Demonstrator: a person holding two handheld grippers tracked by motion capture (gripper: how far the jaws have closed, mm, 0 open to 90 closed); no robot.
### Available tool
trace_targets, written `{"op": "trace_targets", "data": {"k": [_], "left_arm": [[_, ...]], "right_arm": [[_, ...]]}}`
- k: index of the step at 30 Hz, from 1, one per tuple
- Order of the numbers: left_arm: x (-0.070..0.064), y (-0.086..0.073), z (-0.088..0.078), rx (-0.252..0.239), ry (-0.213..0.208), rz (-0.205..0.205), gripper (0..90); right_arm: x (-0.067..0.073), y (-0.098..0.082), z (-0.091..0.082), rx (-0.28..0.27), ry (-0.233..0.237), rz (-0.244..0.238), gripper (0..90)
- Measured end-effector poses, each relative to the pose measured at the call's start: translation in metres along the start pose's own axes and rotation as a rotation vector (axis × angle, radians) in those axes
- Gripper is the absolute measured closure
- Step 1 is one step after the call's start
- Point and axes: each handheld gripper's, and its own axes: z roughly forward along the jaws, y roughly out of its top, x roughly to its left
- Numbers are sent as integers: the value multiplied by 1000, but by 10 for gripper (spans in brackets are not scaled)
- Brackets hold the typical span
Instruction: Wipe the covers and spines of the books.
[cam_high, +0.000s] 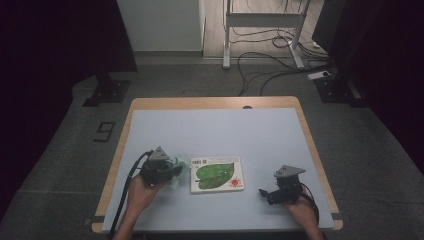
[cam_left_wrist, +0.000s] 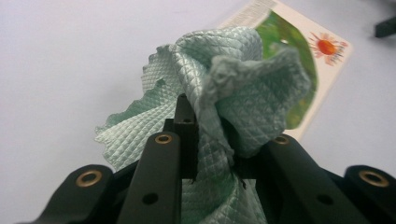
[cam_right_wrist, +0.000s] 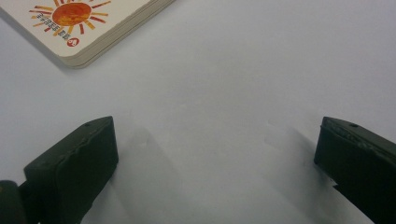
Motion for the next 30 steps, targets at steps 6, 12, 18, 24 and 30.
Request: {"op": "trace_targets", "data": {"k": [6,12,18,24,30], "left_arm": [[20,2,-9,-7,71,-27,752],[40,1,-11,-13,128,-66,746],[55,-4,-3,9,171,-90,730],[64,-13,11,22,165,-121,715],[68,-21,24,36,155,-138,690]], "right_arm": [[0,0,0,0,0,0,0],[0,0,0,0,0,0,0],[0,0,0,0,0,0,0],[0,0,0,0,0,1,0],[0,0,0,0,0,1,0]]}}
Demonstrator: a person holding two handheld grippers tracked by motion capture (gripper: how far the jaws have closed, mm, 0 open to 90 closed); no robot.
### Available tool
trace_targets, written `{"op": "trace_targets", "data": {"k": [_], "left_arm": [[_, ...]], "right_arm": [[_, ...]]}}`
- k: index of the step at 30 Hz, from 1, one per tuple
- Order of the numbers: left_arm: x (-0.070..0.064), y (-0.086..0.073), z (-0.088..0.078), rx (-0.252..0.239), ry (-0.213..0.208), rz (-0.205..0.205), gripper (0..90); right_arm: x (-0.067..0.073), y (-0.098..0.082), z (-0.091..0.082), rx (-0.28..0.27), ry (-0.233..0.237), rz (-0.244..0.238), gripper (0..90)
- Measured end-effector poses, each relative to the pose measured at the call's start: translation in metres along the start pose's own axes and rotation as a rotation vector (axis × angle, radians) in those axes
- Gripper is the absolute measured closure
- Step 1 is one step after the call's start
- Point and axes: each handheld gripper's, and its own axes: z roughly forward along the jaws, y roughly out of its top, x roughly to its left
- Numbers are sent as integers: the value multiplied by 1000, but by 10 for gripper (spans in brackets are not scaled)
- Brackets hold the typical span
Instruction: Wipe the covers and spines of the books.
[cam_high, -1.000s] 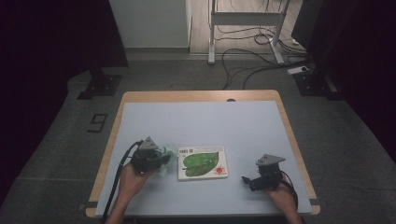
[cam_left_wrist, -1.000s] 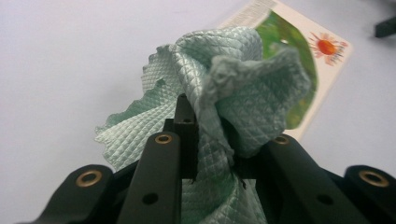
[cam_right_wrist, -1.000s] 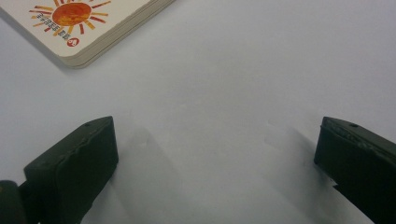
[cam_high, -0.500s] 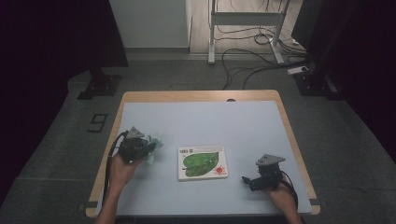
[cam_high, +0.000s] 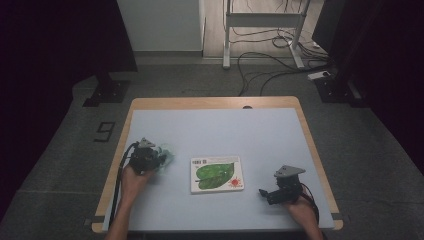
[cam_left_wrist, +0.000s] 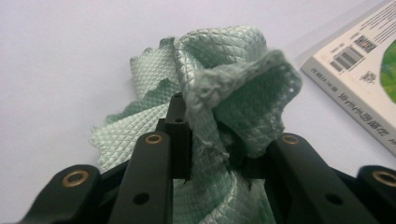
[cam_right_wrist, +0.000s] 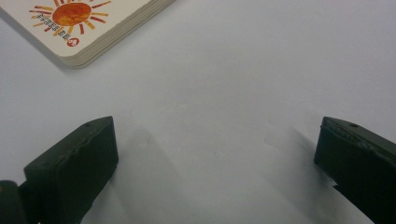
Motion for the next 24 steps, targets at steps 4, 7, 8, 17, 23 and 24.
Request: {"op": "trace_targets", "data": {"k": [4,7,8,17,23,24], "left_arm": [[-1,-4,10,14,-12,-2,666],[-3,-7,13,9,-15,-8,641],[-3,-6,12,7,-14,-8,627],[-7,4,-17,-34,8,13,296],[-27,22,-37,-76,-16,72,136],[-32,25,-38,-77,-25,90,129]], "right_arm": [[0,0,0,0,0,0,0],[0,0,0,-1,0,0,0],[0,0,0,0,0,0,0],[0,0,0,0,0,0,0],[0,0,0,0,0,0,0],[0,0,0,0,0,0,0]]}}
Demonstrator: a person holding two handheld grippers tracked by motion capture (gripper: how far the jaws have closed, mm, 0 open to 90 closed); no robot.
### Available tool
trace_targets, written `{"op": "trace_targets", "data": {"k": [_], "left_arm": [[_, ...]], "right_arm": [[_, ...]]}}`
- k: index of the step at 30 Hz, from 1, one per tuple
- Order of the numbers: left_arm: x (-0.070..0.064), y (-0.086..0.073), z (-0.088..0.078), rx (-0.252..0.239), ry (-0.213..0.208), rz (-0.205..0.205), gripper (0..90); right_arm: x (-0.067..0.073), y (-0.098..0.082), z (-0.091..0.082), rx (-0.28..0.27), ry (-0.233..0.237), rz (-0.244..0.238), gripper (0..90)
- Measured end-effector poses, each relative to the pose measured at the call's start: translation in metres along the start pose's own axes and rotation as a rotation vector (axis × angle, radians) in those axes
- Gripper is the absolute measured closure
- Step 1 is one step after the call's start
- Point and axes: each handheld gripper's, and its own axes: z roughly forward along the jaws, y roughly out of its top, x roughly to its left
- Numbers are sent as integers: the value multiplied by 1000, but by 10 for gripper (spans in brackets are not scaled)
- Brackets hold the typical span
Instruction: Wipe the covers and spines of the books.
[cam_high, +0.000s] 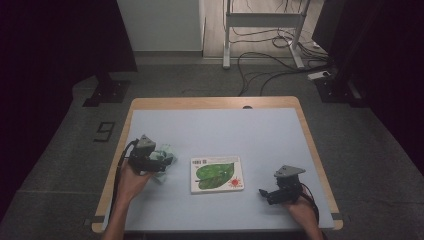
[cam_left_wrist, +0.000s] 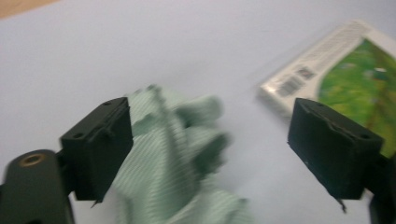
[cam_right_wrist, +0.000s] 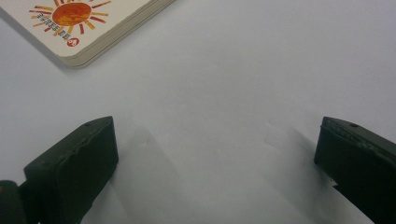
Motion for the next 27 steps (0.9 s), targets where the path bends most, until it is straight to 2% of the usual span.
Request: {"op": "trace_targets", "data": {"k": [6,9,12,22,27], "left_arm": [[-27,19,15,31,-84,90,75],[-37,25,30,42,-135,110,63],[-43,27,43,57,-163,122,46],[-58,27,87,107,-192,191,6],[-61,28,102,117,-208,197,4]], "right_arm": [[0,0,0,1,0,1,0],[0,0,0,2,0,1,0],[0,0,0,3,0,1,0],[1,1,0,3,-3,3,0],[3,2,-1,-3,-12,5,0]]}}
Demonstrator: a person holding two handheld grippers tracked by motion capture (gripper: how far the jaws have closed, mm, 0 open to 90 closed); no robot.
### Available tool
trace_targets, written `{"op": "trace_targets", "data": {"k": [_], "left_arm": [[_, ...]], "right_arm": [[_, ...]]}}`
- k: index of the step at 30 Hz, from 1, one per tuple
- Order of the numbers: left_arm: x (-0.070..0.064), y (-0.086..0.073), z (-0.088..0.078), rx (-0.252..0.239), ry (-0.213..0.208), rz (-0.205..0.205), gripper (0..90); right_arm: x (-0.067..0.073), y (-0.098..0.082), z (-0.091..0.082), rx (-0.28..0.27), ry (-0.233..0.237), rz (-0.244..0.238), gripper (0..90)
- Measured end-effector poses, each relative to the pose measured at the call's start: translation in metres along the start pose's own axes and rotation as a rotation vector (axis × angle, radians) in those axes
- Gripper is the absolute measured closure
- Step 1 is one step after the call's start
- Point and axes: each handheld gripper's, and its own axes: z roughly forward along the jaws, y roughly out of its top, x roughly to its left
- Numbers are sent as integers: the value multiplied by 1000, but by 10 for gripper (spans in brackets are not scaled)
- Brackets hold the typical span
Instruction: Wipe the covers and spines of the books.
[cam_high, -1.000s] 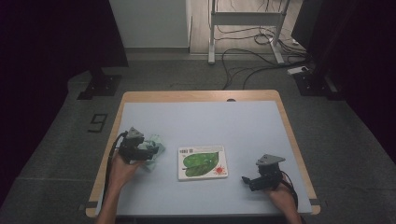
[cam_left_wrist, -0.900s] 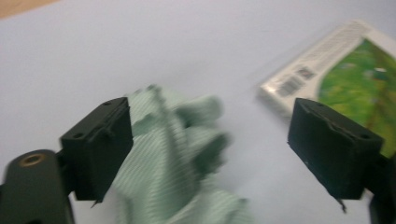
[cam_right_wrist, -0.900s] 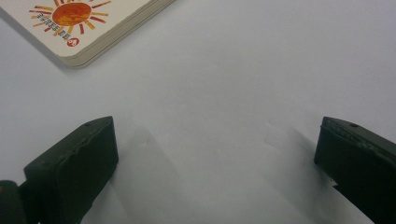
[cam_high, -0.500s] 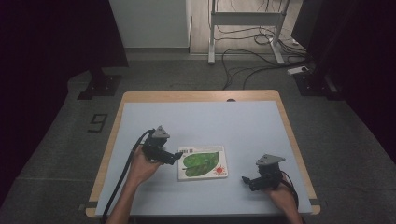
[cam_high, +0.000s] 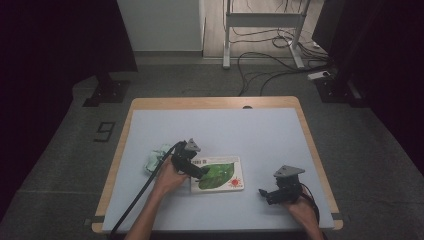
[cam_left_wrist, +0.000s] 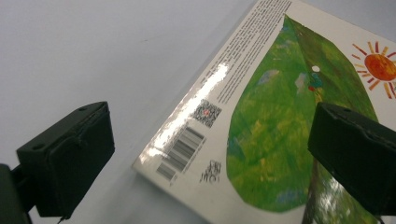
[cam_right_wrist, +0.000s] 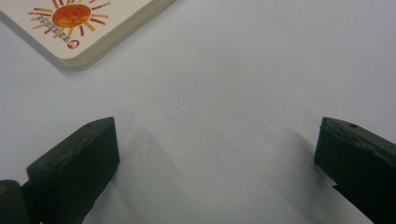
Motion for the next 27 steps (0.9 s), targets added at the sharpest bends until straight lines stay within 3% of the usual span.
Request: {"op": "trace_targets", "data": {"k": [8,14,22,27], "left_arm": [[0,-1,18,28,-25,16,6],[1,-2,22,40,-82,-15,18],[-5,-3,21,44,-67,-16,0],[-14,-6,17,54,-61,-13,0]], "right_arm": [[17,10,6,-31,51,-13,0],[29,18,17,-42,91,-33,0],[42,31,31,-12,97,-100,48],[40,34,34,-21,99,-100,92]]}}
